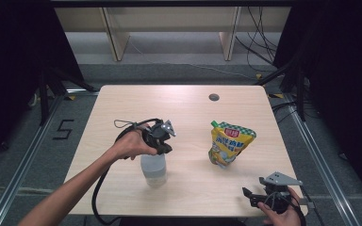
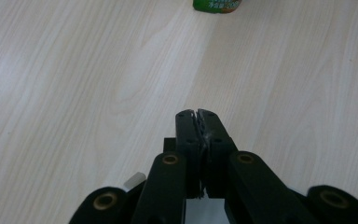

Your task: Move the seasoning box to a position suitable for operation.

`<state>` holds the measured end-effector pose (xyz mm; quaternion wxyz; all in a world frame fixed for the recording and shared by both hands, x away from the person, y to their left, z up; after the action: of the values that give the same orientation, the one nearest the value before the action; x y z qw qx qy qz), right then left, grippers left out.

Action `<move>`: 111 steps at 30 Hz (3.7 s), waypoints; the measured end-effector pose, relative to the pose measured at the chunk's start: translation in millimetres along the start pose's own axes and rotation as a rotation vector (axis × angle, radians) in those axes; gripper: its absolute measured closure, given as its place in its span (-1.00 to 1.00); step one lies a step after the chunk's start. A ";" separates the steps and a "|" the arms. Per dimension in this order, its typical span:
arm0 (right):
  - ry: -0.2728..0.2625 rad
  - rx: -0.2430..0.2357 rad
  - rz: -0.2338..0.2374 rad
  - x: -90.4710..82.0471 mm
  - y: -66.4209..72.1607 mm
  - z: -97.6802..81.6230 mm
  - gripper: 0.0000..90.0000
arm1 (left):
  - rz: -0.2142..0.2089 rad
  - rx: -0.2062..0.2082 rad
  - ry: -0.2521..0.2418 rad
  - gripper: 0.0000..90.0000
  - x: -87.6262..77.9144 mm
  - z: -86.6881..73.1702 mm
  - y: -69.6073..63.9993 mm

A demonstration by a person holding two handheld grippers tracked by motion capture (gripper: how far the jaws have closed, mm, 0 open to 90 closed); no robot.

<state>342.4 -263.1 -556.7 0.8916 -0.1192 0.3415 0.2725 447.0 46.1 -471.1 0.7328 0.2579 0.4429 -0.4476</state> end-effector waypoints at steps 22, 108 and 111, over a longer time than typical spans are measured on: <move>0.003 0.004 -0.002 1.8 0.8 -0.6 -0.49 | -0.006 -0.150 -0.164 0.65 -38.8 -35.8 32.6; 0.018 0.005 0.027 6.6 4.4 -0.3 -0.48 | 0.048 -0.393 -0.386 0.67 7.9 -147.3 -27.1; 0.020 0.004 0.026 6.5 4.2 -0.6 -0.48 | 0.051 -0.378 -0.373 0.67 9.1 -144.9 -31.7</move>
<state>343.7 -257.2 -561.7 0.8848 -0.1156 0.3524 0.2821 360.2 139.7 -547.4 0.8480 0.0407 0.3692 -0.3780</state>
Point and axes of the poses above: each handheld gripper's, and its own axes: x roughly forward along the jaws, z roughly out of its top, y roughly to its left, the point moved 9 cm from there along x, roughly forward along the jaws, and after that the axes turned 8 degrees about -x, right-handed, at the moved point
